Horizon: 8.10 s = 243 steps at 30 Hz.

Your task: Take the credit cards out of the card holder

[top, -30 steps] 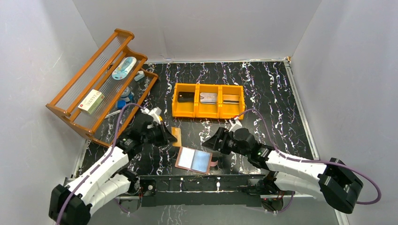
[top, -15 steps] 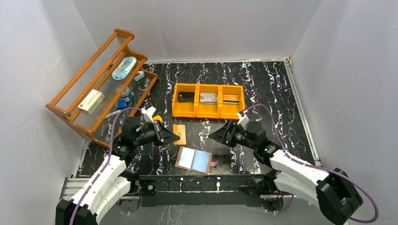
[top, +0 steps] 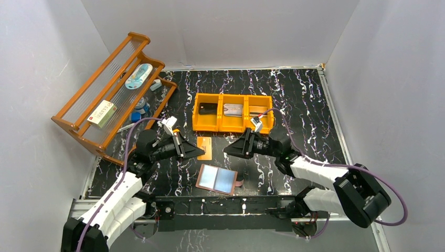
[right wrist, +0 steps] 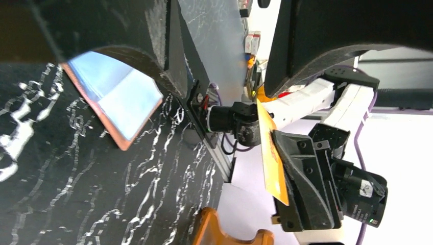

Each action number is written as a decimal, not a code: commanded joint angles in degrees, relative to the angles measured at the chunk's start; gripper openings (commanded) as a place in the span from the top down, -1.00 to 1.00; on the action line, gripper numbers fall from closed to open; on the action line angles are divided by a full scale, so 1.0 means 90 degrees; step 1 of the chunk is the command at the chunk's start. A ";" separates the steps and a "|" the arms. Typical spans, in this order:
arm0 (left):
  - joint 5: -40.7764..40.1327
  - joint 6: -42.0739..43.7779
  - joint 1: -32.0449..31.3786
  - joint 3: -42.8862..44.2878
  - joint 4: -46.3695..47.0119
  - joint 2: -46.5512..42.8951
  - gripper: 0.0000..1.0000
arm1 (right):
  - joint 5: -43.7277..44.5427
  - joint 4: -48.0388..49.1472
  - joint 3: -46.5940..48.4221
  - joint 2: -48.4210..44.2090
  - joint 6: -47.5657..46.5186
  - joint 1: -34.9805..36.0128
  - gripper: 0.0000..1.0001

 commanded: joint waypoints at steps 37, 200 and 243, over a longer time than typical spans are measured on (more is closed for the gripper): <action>-0.1393 0.1723 -0.0826 0.1496 -0.2826 0.0056 -0.82 | 0.0810 -0.0421 0.0531 -0.0243 -0.0539 0.0640 1.00; -0.7915 0.4138 -0.0558 0.2705 -0.5223 0.0879 -0.97 | 0.6834 -0.8219 0.4431 0.2583 0.0750 0.4311 -0.79; -0.2249 0.1950 -0.0702 0.1046 -0.3412 0.0288 -0.78 | 0.4827 -0.5923 0.2638 0.2246 -0.1957 0.2806 -0.19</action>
